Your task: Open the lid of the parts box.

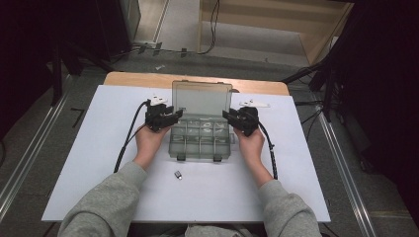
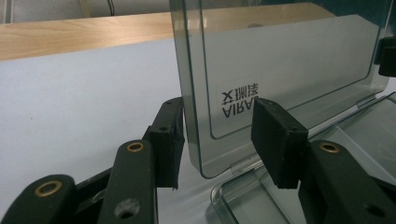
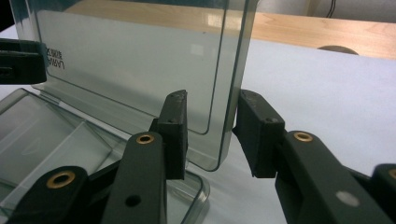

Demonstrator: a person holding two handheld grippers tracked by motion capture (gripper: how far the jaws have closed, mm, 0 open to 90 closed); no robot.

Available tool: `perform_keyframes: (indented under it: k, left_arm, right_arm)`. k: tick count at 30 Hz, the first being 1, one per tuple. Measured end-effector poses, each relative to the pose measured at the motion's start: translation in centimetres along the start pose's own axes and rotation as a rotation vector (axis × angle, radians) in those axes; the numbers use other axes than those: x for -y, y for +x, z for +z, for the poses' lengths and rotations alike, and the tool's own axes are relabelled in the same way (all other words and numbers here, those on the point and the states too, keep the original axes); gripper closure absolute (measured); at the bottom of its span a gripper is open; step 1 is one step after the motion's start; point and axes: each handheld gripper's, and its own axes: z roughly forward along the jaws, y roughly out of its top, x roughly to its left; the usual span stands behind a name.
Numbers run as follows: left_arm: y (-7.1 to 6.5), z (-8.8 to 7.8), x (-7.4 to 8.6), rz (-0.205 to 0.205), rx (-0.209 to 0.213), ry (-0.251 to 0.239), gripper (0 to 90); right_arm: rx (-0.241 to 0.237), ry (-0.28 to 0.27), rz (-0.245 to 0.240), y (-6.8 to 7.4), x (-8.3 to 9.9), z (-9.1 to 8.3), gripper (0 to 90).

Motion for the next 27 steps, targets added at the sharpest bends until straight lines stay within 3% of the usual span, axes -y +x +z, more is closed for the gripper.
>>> perform_keyframes:
  k: [15,27]
  left_arm:
    - [0.1,0.6,0.3,-0.007,-0.016,0.018,54.5]
    - [0.3,1.1,0.6,-0.019,-0.022,0.018,54.3]
  right_arm:
    - [0.025,0.011,-0.008,-0.2,0.4,1.1,62.5]
    - [0.020,0.018,0.009,-0.3,0.4,1.6,59.7]
